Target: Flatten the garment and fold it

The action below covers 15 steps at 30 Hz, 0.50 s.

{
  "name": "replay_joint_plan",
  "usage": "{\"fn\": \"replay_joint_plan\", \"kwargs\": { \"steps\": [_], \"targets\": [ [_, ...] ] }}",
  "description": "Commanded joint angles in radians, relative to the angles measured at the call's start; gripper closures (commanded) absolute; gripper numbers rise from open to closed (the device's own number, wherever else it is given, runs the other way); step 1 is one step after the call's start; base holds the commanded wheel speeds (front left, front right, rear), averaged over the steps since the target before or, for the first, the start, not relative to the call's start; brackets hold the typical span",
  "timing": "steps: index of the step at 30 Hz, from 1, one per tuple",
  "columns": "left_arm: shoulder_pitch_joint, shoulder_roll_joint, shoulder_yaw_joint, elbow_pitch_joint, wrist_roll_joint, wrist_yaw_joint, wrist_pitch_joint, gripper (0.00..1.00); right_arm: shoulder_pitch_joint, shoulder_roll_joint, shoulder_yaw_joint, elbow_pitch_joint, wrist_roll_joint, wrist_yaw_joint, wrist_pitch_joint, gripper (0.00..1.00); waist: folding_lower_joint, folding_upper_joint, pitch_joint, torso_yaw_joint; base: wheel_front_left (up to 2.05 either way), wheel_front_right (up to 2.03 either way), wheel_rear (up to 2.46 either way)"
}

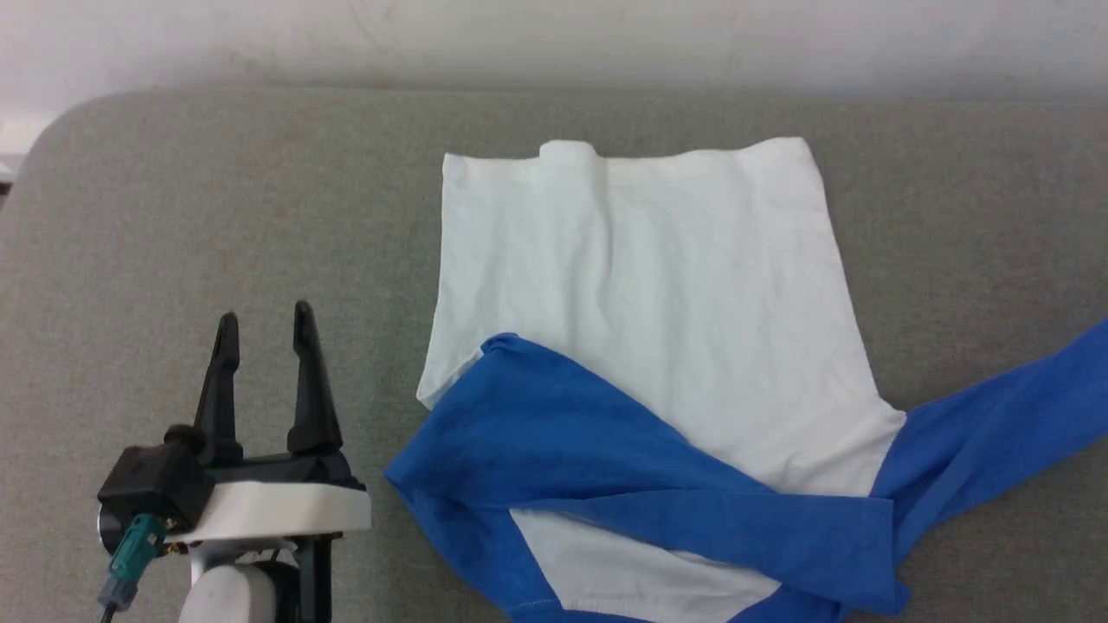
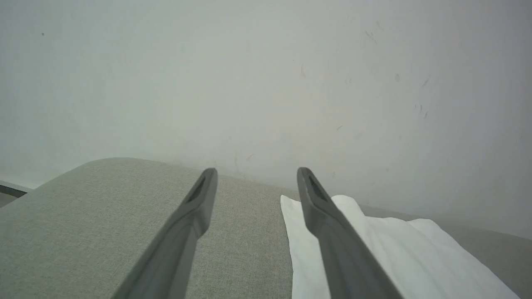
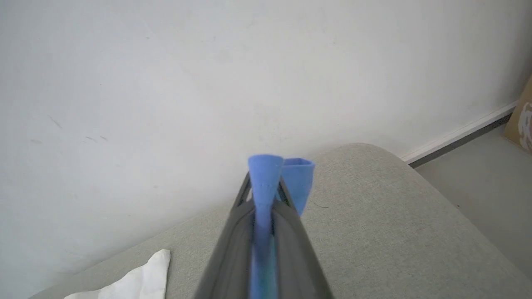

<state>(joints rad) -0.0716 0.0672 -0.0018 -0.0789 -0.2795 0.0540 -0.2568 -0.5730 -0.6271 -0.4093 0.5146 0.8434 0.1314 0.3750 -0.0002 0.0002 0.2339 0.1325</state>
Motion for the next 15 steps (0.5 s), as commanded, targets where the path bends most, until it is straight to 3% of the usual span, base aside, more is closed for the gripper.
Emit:
{"fn": "replay_joint_plan", "kwargs": {
  "steps": [1,7,15],
  "targets": [
    [0.021,0.006,0.008,-0.001,0.01,0.006,0.0,0.0,0.003,0.019,0.022,-0.028,0.004,-0.001,-0.003,1.0,0.0002,-0.0002,-0.051,-0.018,0.0,0.0,0.0],
    [0.063,0.018,0.016,-0.018,0.006,0.015,0.021,0.0,0.041,0.128,0.185,-0.219,-0.041,-0.001,0.016,1.0,0.0002,-0.0002,-0.111,-0.03,0.0,0.0,0.0],
    [0.088,0.029,0.014,-0.033,-0.001,0.019,0.047,0.0,0.199,0.432,0.392,-0.481,-0.128,-0.001,0.038,1.0,0.0002,-0.0002,-0.143,-0.027,0.0,0.0,0.0]
  ]
}}
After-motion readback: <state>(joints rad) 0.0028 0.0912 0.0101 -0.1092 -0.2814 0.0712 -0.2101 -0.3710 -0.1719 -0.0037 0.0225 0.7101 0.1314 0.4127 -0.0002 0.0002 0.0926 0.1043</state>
